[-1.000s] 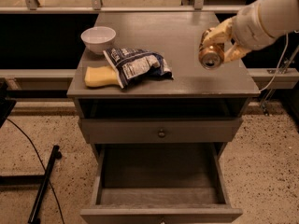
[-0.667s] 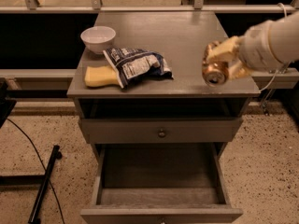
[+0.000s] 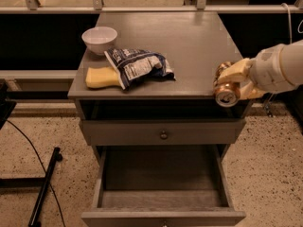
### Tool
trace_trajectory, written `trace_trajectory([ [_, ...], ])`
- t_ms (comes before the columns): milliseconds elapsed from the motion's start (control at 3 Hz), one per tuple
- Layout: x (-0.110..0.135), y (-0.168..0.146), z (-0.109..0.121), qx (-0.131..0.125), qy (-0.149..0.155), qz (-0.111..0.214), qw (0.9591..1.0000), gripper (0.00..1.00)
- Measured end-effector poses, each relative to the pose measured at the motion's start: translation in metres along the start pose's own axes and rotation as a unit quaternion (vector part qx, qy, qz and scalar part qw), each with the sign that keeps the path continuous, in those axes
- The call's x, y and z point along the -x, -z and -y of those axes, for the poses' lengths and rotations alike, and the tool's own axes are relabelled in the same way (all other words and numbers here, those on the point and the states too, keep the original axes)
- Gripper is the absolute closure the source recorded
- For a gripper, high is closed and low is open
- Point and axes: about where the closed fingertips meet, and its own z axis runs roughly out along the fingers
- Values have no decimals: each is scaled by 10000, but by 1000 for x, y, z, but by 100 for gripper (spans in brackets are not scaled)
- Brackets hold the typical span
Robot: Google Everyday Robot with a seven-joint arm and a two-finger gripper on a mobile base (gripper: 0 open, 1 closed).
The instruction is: Place orange can into middle drawer
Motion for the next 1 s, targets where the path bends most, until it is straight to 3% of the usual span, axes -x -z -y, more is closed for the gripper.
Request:
trace_trajectory([
  [333,36,-31,-14,-378,-72,138,9992,100],
  [667,90,-68,-51,-863,-83,345,9956,100],
  [1000,132,-86,-88,-1202,1,579,9911,100],
])
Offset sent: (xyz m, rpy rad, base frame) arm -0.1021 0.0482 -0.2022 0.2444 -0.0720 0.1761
